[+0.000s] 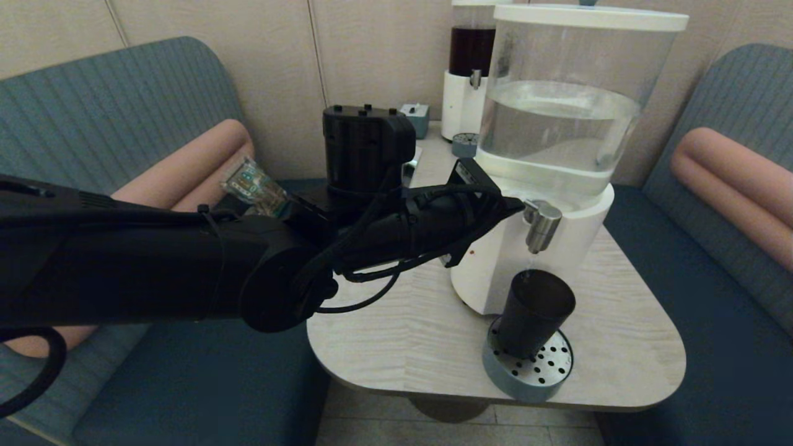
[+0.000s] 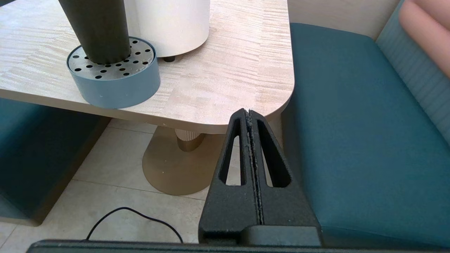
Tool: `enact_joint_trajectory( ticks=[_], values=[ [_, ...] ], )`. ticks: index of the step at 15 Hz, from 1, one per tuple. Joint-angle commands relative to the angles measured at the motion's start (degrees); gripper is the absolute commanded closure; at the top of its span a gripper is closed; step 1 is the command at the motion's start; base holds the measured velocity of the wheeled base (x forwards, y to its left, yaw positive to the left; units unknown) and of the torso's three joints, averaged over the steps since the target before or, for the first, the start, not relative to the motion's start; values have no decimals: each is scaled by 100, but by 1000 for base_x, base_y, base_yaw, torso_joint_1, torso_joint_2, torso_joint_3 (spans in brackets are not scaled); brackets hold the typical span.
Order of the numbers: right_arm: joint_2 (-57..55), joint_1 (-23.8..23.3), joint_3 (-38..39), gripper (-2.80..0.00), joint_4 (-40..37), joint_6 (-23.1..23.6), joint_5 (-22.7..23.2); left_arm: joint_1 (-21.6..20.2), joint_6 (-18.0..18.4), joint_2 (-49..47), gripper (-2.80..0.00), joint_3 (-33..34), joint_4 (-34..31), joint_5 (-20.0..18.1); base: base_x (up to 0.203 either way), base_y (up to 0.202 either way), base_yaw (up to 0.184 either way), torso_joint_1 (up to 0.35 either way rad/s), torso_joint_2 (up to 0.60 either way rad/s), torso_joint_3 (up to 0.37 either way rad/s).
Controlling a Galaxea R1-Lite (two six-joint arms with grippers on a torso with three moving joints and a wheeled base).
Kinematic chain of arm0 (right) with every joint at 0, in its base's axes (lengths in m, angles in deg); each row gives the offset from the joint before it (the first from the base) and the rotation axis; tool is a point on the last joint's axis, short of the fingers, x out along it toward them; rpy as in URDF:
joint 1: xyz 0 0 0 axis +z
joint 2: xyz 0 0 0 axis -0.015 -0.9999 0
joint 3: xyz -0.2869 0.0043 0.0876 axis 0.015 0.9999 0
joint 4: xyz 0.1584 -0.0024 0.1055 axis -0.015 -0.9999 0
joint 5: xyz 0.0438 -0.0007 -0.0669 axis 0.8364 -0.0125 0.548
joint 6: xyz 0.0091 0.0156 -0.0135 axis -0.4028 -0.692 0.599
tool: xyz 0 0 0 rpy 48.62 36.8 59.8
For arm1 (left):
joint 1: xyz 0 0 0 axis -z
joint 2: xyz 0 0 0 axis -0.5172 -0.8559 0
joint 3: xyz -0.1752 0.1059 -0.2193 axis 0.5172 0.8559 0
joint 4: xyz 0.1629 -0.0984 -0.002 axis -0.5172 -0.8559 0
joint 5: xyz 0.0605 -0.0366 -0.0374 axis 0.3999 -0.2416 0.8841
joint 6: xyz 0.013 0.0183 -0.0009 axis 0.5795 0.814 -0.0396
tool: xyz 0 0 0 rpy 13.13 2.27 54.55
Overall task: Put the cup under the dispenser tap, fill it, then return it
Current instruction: Turn off the faucet
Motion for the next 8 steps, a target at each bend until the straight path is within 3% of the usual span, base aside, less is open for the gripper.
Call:
enact_joint_trajectory(
  ticks=[1, 8],
  values=[
    [4, 5, 88, 0, 3, 4, 3, -6, -35, -50, 0, -30, 18, -10, 0, 0, 0, 0, 0, 0],
    [2, 5, 88, 0, 3, 4, 3, -6, -35, -302, 0, -339, 10, -19, 0, 0, 0, 0, 0, 0]
  ],
)
